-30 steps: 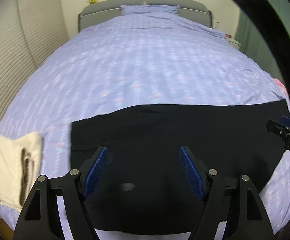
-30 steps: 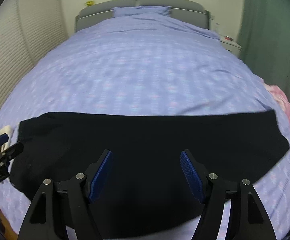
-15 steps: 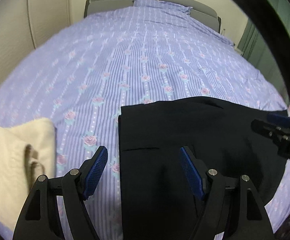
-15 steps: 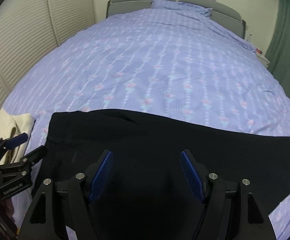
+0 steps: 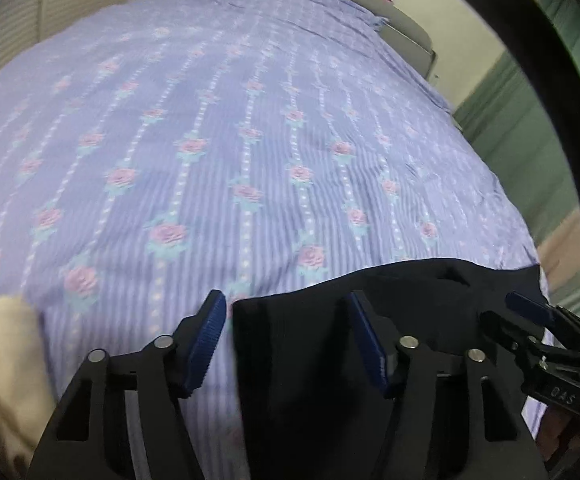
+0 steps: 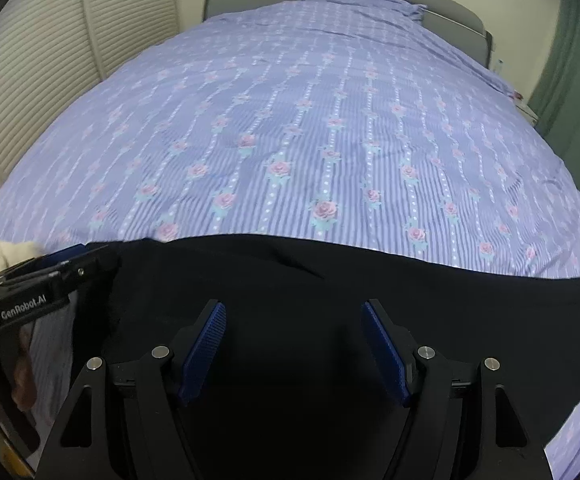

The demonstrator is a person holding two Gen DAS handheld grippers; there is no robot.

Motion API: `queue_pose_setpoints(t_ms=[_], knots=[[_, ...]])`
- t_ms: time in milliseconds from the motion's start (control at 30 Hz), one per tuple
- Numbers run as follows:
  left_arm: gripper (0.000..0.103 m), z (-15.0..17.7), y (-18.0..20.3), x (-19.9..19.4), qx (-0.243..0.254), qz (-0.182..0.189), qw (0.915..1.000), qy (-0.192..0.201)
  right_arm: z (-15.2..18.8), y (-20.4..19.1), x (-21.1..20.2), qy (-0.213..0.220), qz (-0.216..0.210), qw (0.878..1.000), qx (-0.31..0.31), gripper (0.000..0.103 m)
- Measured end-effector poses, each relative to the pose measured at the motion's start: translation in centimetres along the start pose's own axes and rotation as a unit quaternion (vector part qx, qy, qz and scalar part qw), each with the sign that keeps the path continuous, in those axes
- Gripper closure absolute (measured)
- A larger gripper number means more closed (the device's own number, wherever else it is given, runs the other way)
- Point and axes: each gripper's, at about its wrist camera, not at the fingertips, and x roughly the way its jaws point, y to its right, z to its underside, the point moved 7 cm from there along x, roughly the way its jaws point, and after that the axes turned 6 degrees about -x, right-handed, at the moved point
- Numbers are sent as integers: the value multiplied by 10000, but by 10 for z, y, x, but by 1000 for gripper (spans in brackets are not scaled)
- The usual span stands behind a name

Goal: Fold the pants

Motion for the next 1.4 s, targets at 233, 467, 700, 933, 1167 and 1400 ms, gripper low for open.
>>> queue_pose_setpoints(t_ms=[233, 467, 700, 933, 1167, 1400], knots=[[67, 0, -2, 2, 339, -227, 9991, -122, 1, 17, 14, -60, 210, 9985, 498, 33], [70, -4, 6, -23, 599, -691, 9954, 276, -8, 16, 23, 166, 419, 9984, 336, 33], [70, -9, -6, 10, 696, -963, 9928, 147, -15, 15, 67, -61, 283, 9992, 286, 33], [31, -16, 2, -29, 1011, -1753, 9773, 628, -11, 30, 34, 190, 185, 9989, 381, 33], [23, 25, 31, -94, 1003, -1425, 9823, 686, 15, 43, -43, 527, 88, 9983, 221, 33], [23, 122, 54, -121, 1277, -1836, 9737, 437, 85, 56, -98, 382, 281, 9989, -44, 33]])
